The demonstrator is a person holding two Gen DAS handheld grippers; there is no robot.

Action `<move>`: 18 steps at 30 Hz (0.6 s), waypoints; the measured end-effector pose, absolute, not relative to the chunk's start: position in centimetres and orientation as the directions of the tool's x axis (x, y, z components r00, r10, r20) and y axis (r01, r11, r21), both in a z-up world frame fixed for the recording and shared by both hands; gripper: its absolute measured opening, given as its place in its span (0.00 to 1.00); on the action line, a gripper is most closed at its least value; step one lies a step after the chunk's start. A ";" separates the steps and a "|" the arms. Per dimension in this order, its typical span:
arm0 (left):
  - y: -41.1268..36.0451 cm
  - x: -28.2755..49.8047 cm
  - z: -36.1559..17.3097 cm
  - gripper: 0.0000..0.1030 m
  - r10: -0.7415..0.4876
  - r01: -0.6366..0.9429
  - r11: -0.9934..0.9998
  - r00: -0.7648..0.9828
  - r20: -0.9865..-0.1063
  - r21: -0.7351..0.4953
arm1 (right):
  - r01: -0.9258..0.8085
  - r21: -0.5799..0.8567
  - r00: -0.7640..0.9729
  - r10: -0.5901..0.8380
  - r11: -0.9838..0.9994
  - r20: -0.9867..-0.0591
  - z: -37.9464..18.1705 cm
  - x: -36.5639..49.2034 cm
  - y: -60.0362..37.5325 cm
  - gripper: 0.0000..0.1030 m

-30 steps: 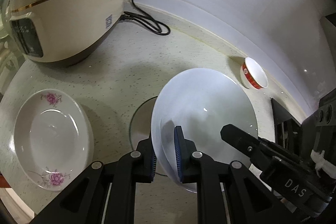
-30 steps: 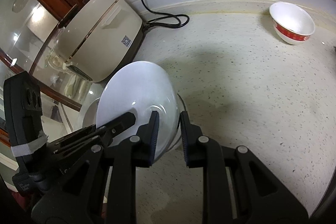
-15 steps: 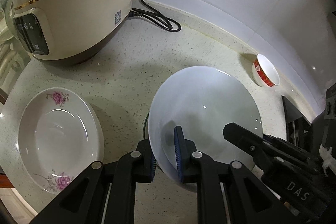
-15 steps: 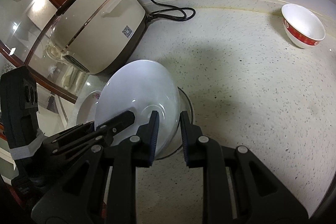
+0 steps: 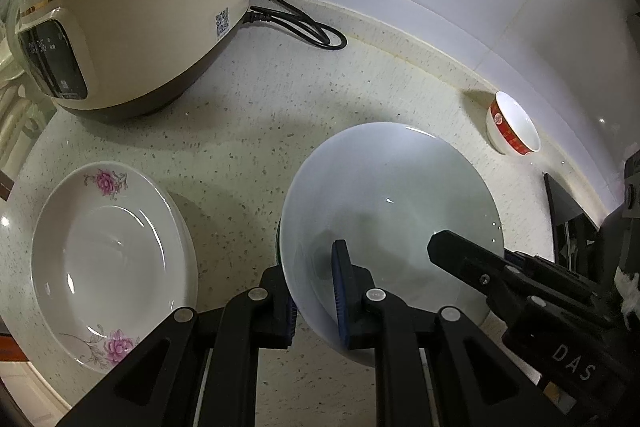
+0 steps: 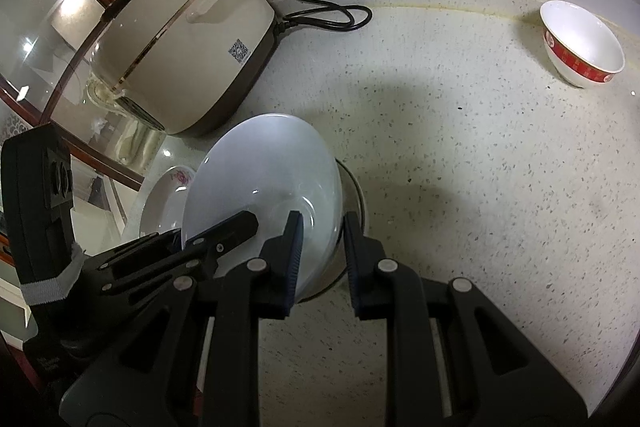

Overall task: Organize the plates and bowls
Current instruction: 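Carry the plain white bowl with both grippers over the green-rimmed bowl, then lower the plain bowl into the green-rimmed bowl and open both grippers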

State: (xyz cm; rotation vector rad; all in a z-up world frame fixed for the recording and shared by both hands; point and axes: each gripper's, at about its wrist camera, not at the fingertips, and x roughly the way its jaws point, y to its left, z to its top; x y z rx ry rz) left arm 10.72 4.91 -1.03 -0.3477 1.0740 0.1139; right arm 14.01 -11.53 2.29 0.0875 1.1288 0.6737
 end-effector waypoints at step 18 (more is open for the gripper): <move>4.6 10.9 -1.7 0.17 -0.068 -0.253 0.946 0.460 -0.885 -0.204 | -0.459 0.342 0.261 0.492 0.820 -0.830 1.9 14.0 -11.6 0.28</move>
